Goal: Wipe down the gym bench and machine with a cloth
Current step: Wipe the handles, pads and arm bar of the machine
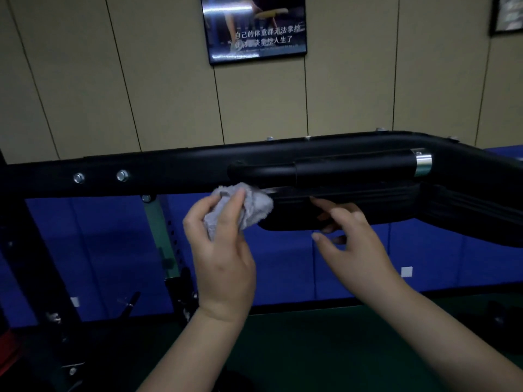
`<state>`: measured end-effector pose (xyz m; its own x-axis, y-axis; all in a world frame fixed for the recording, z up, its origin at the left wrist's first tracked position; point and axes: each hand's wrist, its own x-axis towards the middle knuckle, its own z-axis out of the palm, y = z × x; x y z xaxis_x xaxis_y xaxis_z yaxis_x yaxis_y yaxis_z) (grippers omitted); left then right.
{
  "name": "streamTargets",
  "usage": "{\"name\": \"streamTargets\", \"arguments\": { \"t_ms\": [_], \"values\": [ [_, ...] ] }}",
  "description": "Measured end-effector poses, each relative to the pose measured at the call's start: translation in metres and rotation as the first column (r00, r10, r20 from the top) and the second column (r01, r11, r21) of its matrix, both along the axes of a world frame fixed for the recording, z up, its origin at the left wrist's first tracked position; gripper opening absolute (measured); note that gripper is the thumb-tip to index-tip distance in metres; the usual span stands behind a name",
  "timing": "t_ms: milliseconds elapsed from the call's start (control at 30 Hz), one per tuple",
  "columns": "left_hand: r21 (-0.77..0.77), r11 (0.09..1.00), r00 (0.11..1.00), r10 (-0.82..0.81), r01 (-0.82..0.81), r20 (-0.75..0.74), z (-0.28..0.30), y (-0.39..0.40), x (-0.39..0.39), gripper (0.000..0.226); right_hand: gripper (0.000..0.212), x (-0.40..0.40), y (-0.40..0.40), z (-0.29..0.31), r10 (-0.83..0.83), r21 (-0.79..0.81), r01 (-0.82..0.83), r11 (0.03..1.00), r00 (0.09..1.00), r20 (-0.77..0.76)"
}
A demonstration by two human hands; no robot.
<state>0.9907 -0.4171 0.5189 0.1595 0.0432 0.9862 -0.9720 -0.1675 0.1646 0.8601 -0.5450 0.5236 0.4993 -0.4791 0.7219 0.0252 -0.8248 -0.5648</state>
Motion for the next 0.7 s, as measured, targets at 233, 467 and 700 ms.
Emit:
{"name": "streamTargets", "arguments": {
  "t_ms": [233, 467, 700],
  "values": [
    [0.192, 0.979, 0.997, -0.063, 0.069, -0.037, 0.009, -0.011, -0.014, 0.071, 0.049, 0.001, 0.006, 0.001, -0.032, 0.039, 0.032, 0.999, 0.999, -0.011],
    [-0.119, 0.975, 0.982, -0.184, 0.188, 0.040, 0.049, 0.009, -0.034, 0.050, 0.037, 0.001, 0.009, 0.004, -0.019, 0.092, 0.021, 0.996, 1.000, -0.022],
    [0.290, 0.950, 0.989, -0.077, 0.112, -0.129, 0.066, -0.011, -0.038, 0.054, 0.046, -0.014, 0.004, 0.008, 0.064, 0.180, -0.070, 0.981, 0.997, 0.039]
  ]
}}
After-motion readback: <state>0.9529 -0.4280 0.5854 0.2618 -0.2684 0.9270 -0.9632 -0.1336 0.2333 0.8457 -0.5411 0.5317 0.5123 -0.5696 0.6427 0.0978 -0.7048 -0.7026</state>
